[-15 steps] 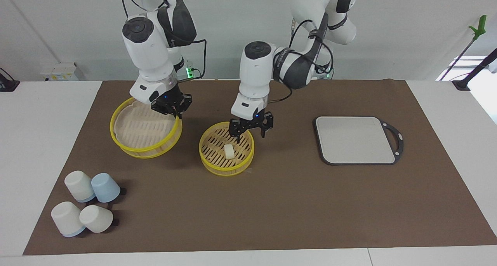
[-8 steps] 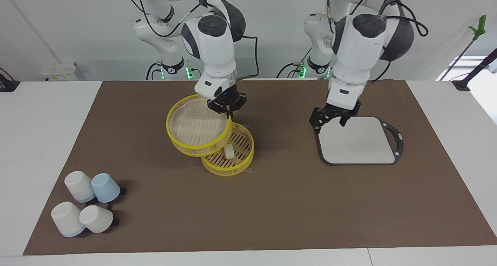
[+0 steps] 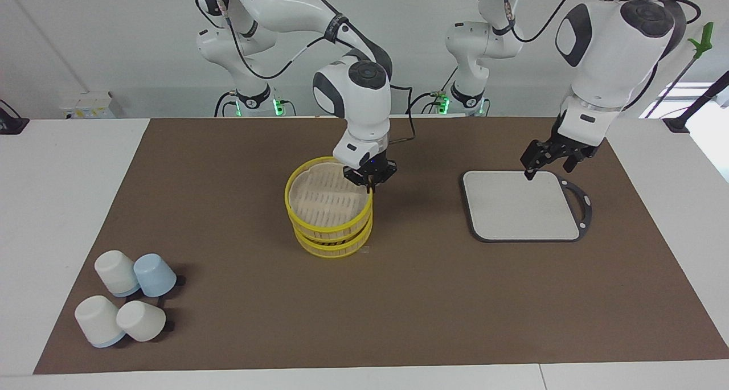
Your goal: Place bun in steamer
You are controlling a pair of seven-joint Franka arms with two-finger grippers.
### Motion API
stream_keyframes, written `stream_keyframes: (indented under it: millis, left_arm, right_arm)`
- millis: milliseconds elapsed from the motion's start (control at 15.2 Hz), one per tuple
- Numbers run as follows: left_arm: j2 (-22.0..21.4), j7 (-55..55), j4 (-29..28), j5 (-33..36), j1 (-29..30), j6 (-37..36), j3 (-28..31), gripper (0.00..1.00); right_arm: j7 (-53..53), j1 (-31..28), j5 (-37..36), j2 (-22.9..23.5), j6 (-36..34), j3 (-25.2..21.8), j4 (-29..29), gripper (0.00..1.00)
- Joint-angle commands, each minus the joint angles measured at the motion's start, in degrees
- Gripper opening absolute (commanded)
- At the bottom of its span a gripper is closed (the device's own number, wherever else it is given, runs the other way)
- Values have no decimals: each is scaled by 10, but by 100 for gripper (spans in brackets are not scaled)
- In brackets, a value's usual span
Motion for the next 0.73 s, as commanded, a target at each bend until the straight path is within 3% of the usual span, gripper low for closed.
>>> stream_keyframes:
  millis: [0,659]
  left_arm:
    - [-34,40,-32,-7,22,-11,-5,100]
    - [-102,66,-102,-7,35,-12,-5,100]
  right_arm:
    - [8,-8,-11,1,5,1,8,0]
    - [12,-9,-11,0,60,1,-42,0]
